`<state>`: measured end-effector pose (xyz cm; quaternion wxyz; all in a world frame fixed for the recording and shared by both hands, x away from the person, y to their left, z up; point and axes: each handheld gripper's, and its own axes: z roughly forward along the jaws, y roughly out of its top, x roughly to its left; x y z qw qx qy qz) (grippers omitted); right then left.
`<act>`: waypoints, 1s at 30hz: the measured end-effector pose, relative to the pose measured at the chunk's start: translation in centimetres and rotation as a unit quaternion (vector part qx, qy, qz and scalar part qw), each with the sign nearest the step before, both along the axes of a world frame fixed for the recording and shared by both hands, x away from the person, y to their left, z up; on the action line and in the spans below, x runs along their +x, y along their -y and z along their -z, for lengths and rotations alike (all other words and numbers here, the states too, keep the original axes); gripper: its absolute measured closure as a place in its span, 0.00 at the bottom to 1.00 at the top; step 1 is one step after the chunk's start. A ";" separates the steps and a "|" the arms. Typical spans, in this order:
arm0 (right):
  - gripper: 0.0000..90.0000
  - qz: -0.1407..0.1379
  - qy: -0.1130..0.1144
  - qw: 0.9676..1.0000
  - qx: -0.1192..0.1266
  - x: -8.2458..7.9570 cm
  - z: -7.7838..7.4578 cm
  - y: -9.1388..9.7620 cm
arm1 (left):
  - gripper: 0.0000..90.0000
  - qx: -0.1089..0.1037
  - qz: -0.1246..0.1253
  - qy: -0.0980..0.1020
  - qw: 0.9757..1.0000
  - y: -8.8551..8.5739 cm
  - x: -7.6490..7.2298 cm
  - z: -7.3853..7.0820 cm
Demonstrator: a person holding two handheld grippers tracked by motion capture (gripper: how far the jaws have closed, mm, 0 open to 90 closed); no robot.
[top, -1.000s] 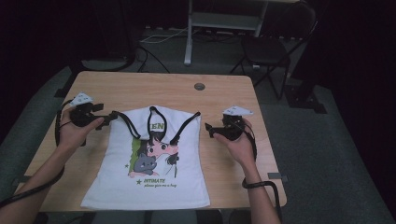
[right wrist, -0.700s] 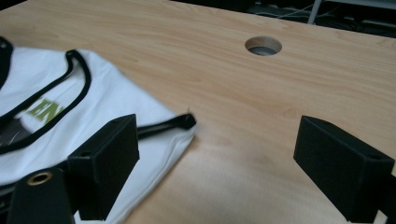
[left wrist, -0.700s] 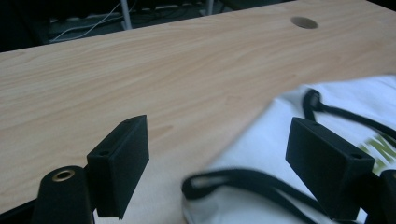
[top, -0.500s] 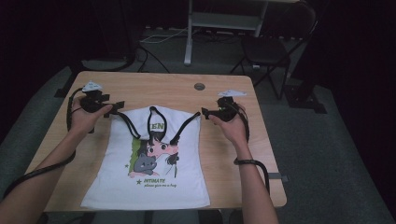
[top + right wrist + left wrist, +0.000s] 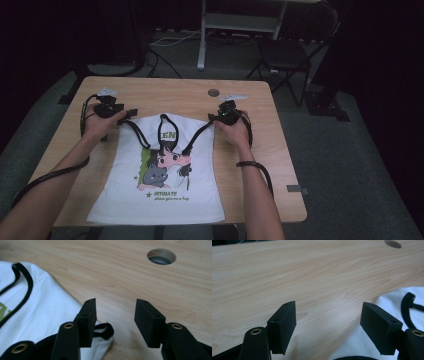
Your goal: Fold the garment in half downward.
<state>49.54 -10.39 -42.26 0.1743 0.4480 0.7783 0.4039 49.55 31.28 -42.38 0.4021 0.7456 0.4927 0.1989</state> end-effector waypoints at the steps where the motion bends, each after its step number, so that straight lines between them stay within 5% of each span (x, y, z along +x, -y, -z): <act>1: 0.59 -0.002 0.000 1.000 -0.004 0.1 0.1 -0.2 | 0.32 0.001 0.000 -0.003 1.000 0.0 0.0 0.1; 15: 0.64 -0.021 -0.007 0.998 -0.063 0.0 1.1 -1.6 | 0.38 0.027 0.022 -0.022 0.999 1.0 -0.7 1.4; 30: 0.54 -0.031 -0.017 0.998 -0.055 -0.8 1.2 -0.9 | 0.37 0.011 0.031 -0.026 0.999 0.2 -2.0 1.4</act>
